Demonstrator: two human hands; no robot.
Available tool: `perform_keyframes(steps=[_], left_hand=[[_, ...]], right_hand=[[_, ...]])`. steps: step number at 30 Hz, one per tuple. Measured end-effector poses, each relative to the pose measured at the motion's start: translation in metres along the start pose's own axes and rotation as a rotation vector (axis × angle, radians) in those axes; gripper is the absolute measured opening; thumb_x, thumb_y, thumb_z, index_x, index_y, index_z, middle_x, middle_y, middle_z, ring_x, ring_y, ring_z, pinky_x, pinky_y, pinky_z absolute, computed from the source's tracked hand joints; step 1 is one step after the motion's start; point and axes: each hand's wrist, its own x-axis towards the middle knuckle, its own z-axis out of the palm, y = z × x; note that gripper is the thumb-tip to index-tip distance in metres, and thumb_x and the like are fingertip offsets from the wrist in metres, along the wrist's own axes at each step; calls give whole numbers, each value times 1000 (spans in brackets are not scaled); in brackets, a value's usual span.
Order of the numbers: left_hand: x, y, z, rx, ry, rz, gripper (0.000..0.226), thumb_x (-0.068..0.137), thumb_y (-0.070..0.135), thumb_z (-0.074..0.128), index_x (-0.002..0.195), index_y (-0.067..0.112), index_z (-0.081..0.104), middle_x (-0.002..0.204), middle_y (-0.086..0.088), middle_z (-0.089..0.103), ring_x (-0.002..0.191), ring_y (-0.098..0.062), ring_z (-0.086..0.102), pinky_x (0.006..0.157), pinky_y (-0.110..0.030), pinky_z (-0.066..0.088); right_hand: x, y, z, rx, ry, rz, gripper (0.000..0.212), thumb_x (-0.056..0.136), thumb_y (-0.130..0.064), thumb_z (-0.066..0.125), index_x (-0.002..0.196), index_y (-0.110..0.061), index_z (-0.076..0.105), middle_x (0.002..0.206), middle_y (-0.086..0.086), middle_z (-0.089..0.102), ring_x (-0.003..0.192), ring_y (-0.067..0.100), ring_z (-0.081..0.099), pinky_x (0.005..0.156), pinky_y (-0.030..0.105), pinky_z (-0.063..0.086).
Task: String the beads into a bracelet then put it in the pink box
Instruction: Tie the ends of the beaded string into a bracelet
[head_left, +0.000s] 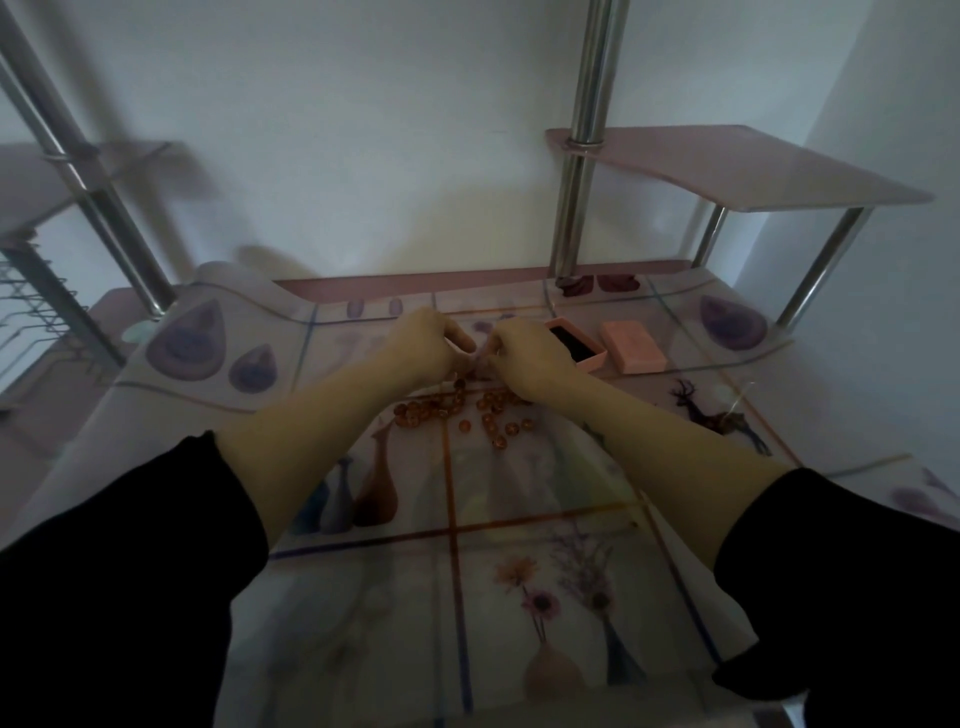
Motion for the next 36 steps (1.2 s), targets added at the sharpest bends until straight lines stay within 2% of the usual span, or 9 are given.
perform_keyframes(steps=[6,15,17,21,24,27,30,33,36], left_hand=[[-1,-2,-8,-145,23,-30,9,80,16,77,87,16,72,72,-5,69,46,-4,59,42,-13,46],[-10,-4,-9,-265,-57,-53,7,82,9,74,77,14,72,64,-5,66,53,-12,57,55,-24,56],[-11,-5,-8,-267,-53,-54,11,82,11,74,72,14,71,65,-5,66,54,-13,57,59,-28,58],[-15,-2,-14,-283,7,-60,8,80,12,76,75,12,70,62,-3,64,48,-6,59,49,-18,49],[-16,1,-21,-289,40,-56,10,80,11,75,73,11,69,61,-5,65,42,-1,58,46,-16,49],[-22,2,-29,-280,64,-47,12,80,13,76,71,9,69,61,-5,67,50,-10,61,51,-22,55],[-29,2,-38,-331,67,-48,12,80,14,77,73,8,69,63,-7,67,57,-15,62,58,-26,59],[-38,6,-49,-423,86,-38,11,80,13,77,81,6,69,67,-8,67,57,-14,63,58,-23,57],[-46,11,-60,-550,103,-38,15,79,10,76,88,2,67,70,-10,68,55,-11,65,57,-21,56]], right_hand=[[0,-6,-13,244,70,6,12,90,-10,60,80,-8,66,74,0,64,72,17,61,72,35,54],[-9,-12,-19,495,-19,37,17,88,-9,65,73,-17,65,60,1,66,42,1,51,43,16,38],[-11,-14,-21,572,-31,65,8,88,-9,66,80,-13,66,63,5,68,41,5,50,39,18,36],[-14,-22,-26,702,-51,93,7,90,-9,65,92,-3,67,75,17,72,41,6,52,39,17,40],[-14,-28,-27,693,-55,87,6,91,-10,64,86,-12,67,70,8,70,49,9,57,47,23,47],[-15,-37,-28,695,-33,77,13,93,-7,59,85,-14,66,71,7,68,54,12,60,51,24,50],[-19,-47,-34,662,-3,38,16,94,-1,55,88,-11,66,70,8,67,51,9,59,49,20,50],[-23,-58,-44,579,36,-8,16,92,1,53,93,-8,67,69,6,67,57,12,61,56,29,53],[-25,-70,-57,435,97,-93,23,90,5,46,95,-5,66,74,4,65,61,12,60,53,22,51]])
